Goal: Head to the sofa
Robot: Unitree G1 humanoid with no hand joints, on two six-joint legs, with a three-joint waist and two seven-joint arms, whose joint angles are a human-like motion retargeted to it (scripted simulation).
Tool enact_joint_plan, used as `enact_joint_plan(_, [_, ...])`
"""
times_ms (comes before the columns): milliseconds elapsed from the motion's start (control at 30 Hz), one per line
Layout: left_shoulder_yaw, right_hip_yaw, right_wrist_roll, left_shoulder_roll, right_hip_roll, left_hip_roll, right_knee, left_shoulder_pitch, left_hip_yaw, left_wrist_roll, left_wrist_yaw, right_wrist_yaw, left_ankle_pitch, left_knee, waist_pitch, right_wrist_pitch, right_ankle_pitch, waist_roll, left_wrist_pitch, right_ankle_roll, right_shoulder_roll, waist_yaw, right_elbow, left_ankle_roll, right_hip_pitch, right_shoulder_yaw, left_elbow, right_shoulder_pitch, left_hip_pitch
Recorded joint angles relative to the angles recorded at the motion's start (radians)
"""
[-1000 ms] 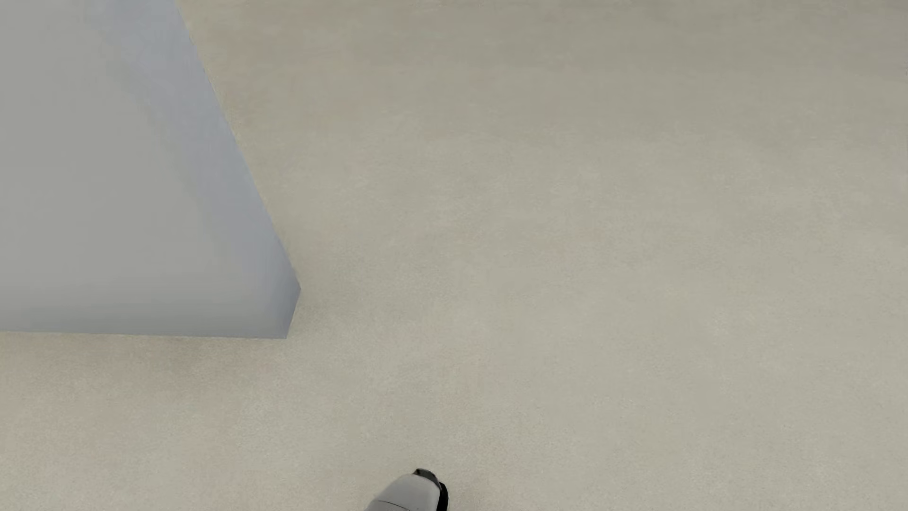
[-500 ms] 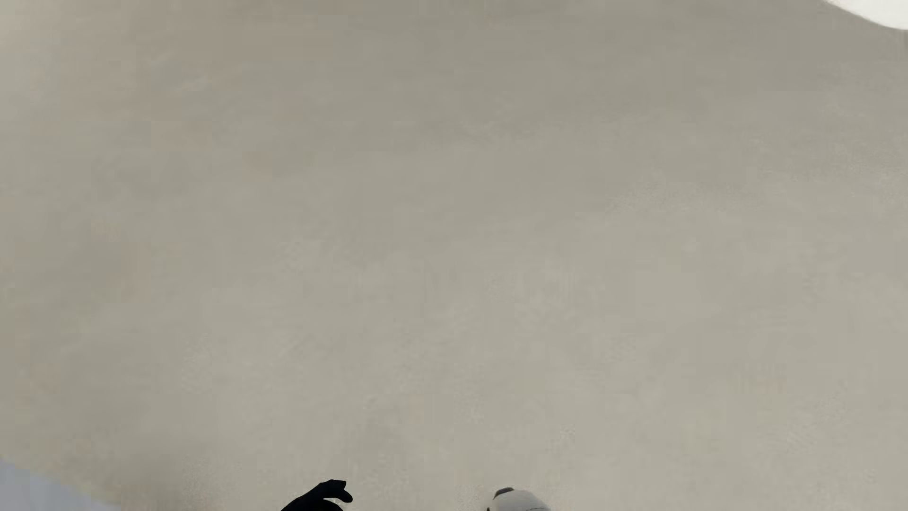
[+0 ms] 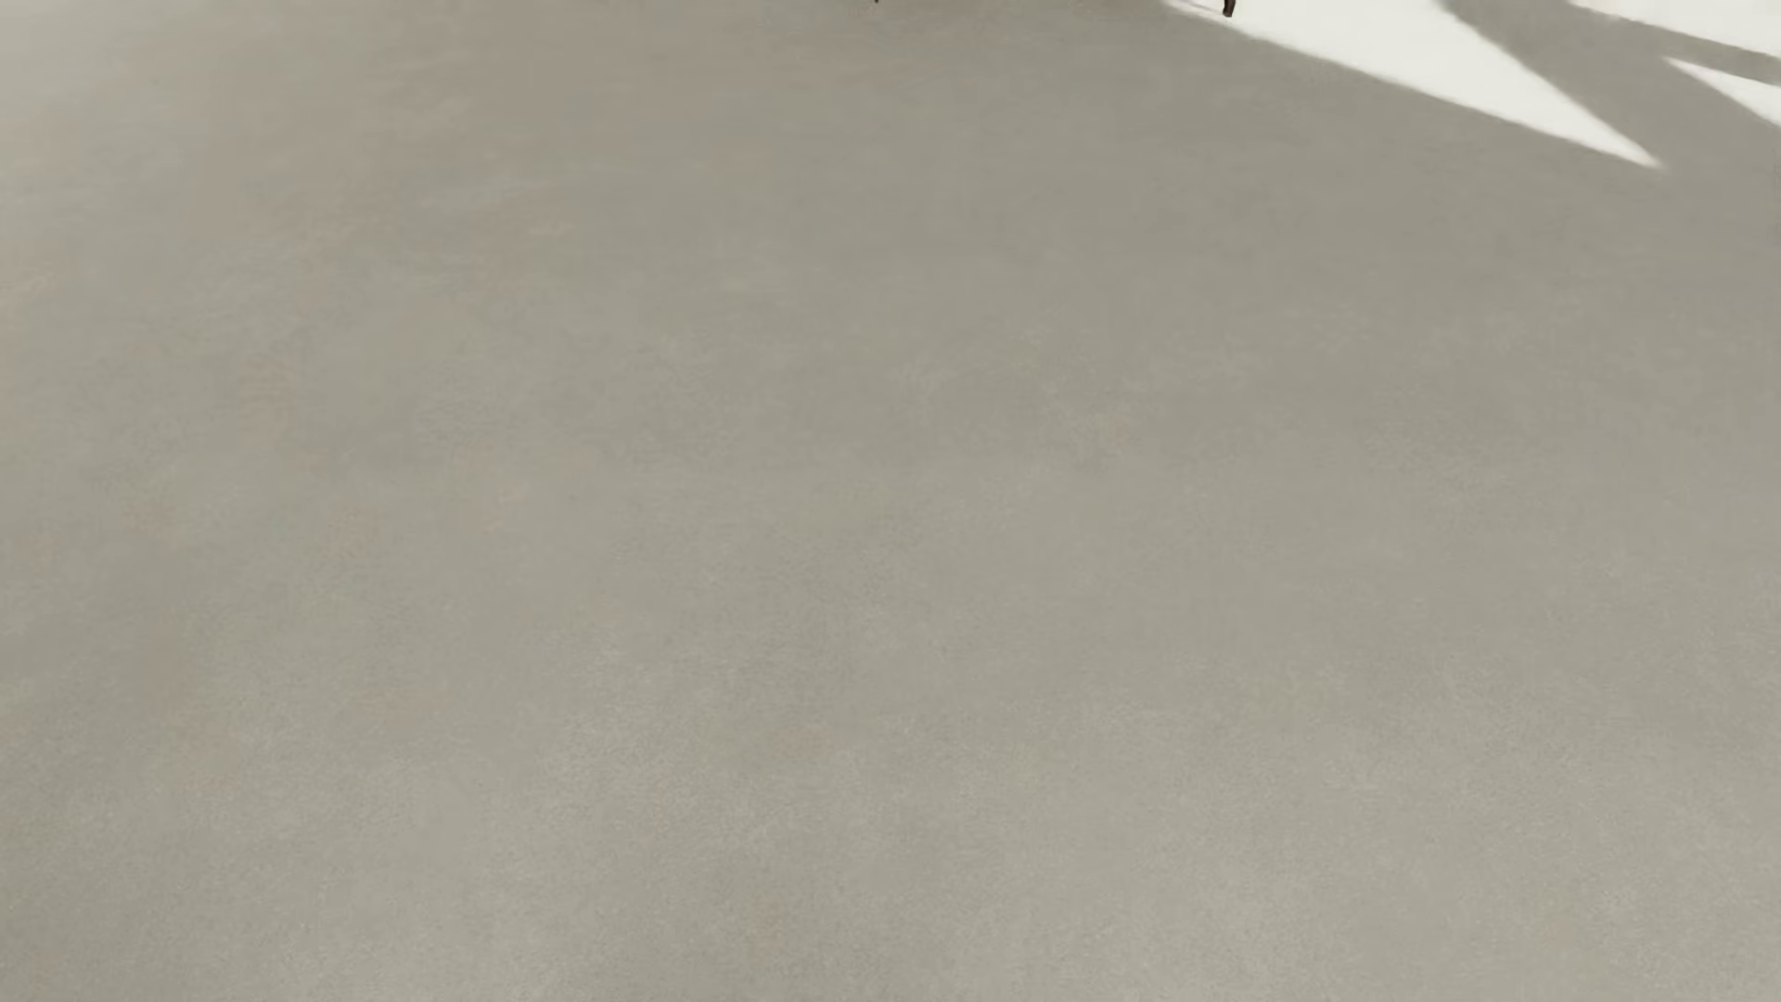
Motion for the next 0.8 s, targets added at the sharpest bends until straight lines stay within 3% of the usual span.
enact_joint_plan(33, [-0.009,0.000,0.000,0.000,-0.011,-0.026,0.233,-0.005,0.000,0.000,0.000,0.000,-0.021,0.038,0.002,0.000,0.050,-0.004,0.000,0.000,0.003,-0.038,0.039,0.000,-0.104,0.017,0.015,0.012,0.048])
enact_joint_plan(67, [-0.003,0.000,0.000,0.007,-0.035,-0.049,0.397,-0.013,0.000,0.000,0.000,0.000,-0.085,0.021,0.023,0.000,-0.072,-0.026,0.000,0.000,0.008,-0.063,0.067,0.000,-0.209,0.035,-0.003,0.014,0.135])
enact_joint_plan(100, [-0.001,0.000,0.000,0.008,-0.027,-0.045,0.432,-0.032,0.000,0.000,0.000,0.000,-0.157,-0.023,0.044,0.000,-0.170,-0.024,0.000,0.000,0.014,-0.096,0.090,0.000,-0.304,0.070,-0.009,0.010,0.242])
enact_joint_plan(167, [0.005,0.000,0.000,0.018,-0.005,-0.025,0.202,-0.089,0.000,0.000,0.000,0.000,-0.284,-0.080,0.057,0.000,-0.237,0.006,0.000,0.000,0.015,-0.211,0.115,0.000,-0.426,0.119,-0.014,0.036,0.410])
enact_joint_plan(267, [0.105,0.000,0.000,0.029,0.002,0.006,-0.325,-0.160,0.000,0.000,0.000,0.000,-0.493,-0.171,0.026,0.000,-0.150,0.058,0.000,0.000,-0.001,-0.310,0.111,0.000,-0.561,0.080,-0.090,0.096,0.584])
enact_joint_plan(333, [0.128,0.000,0.000,0.044,-0.039,0.022,-0.347,-0.193,0.000,0.000,0.000,0.000,-0.560,-0.150,-0.003,0.000,-0.122,0.091,0.000,0.000,-0.008,-0.366,0.124,0.000,-0.634,0.065,-0.120,0.129,0.658])
enact_joint_plan(367, [0.156,0.000,0.000,0.037,-0.028,0.037,-0.256,-0.177,0.000,0.000,0.000,0.000,-0.548,-0.087,0.006,0.000,-0.066,0.113,0.000,0.000,-0.019,-0.402,0.137,0.000,-0.637,0.073,-0.147,0.139,0.705])
enact_joint_plan(400, [0.229,0.000,0.000,0.032,-0.002,0.062,-0.141,-0.178,0.000,0.000,0.000,0.000,-0.418,0.054,0.000,0.000,-0.032,0.147,0.000,0.000,-0.009,-0.419,0.152,0.000,-0.667,0.029,-0.178,0.149,0.680])
enact_joint_plan(433, [0.170,0.000,0.000,0.003,0.007,0.077,-0.073,-0.170,0.000,0.000,0.000,0.000,-0.193,0.264,0.010,0.000,-0.066,0.178,0.000,0.000,-0.013,-0.421,0.196,0.000,-0.626,0.066,-0.126,0.133,0.627])
enact_joint_plan(467, [0.147,0.000,0.000,-0.005,0.010,0.083,-0.039,-0.172,0.000,0.000,0.000,0.000,-0.040,0.468,0.018,0.000,-0.116,0.179,0.000,0.000,-0.004,-0.382,0.222,0.000,-0.588,0.072,-0.114,0.119,0.536])
enact_joint_plan(500, [0.104,0.000,0.000,-0.014,0.009,0.102,-0.049,-0.176,0.000,0.000,0.000,0.000,0.017,0.594,0.027,0.000,-0.150,0.182,0.000,0.000,0.010,-0.337,0.232,0.000,-0.524,0.078,-0.104,0.106,0.433])
enact_joint_plan(533, [0.080,0.000,0.000,-0.021,-0.021,0.092,-0.088,-0.164,0.000,0.000,0.000,0.000,0.024,0.627,0.034,0.000,-0.163,0.157,0.000,0.000,0.024,-0.292,0.222,0.000,-0.437,0.085,-0.099,0.101,0.333])
enact_joint_plan(667, [0.051,0.000,0.000,-0.037,-0.072,0.105,-0.287,-0.075,0.000,0.000,0.000,0.000,0.075,0.230,0.027,0.000,-0.286,0.088,0.000,0.000,0.015,-0.065,0.043,0.000,-0.082,0.112,-0.039,0.110,-0.037])
enact_joint_plan(700, [0.058,0.000,0.000,-0.026,-0.071,0.119,-0.313,-0.051,0.000,0.000,0.000,0.000,0.007,0.093,0.025,0.000,-0.314,0.088,0.000,0.000,-0.001,-0.008,-0.005,0.000,-0.009,0.101,-0.039,0.103,-0.103])
enact_joint_plan(767, [0.058,0.000,0.000,-0.011,-0.069,0.178,-0.327,0.001,0.000,0.000,0.000,0.000,-0.316,-0.096,0.013,0.000,-0.351,0.085,0.000,0.000,-0.041,0.116,-0.043,0.000,0.094,0.119,-0.002,0.063,-0.188])
enact_joint_plan(800, [0.050,0.000,0.000,0.005,-0.080,0.220,-0.320,0.030,0.000,0.000,0.000,0.000,-0.410,-0.117,0.020,0.000,-0.333,0.073,0.000,0.000,-0.047,0.174,-0.038,0.000,0.143,0.124,0.014,0.039,-0.199])
